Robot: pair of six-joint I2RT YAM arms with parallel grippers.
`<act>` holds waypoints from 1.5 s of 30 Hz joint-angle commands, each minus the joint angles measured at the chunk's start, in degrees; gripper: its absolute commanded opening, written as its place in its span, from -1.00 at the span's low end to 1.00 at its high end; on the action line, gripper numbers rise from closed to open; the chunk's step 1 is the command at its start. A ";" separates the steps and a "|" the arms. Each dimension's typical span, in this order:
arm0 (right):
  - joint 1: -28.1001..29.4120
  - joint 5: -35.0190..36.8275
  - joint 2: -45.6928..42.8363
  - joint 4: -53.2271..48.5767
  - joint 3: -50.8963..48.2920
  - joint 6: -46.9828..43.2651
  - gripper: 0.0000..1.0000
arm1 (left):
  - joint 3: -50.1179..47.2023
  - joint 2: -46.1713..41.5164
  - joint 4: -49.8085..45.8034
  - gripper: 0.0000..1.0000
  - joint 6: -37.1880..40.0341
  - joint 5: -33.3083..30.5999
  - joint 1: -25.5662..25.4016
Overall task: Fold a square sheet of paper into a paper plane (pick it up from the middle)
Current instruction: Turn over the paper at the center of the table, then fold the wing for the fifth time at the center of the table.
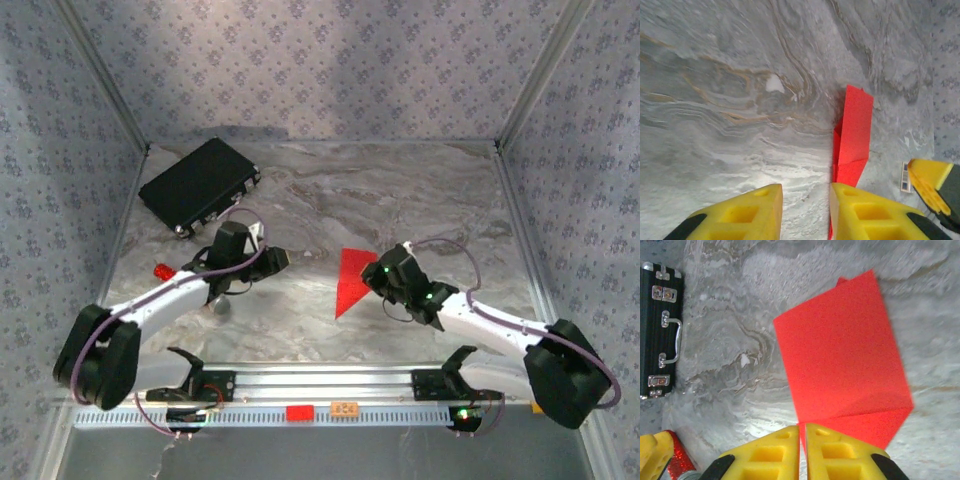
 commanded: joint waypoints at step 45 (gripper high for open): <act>-19.49 -19.82 -0.11 -5.06 1.28 -14.67 -0.63 | 34.54 42.35 -2.88 -0.83 -4.92 9.15 -11.88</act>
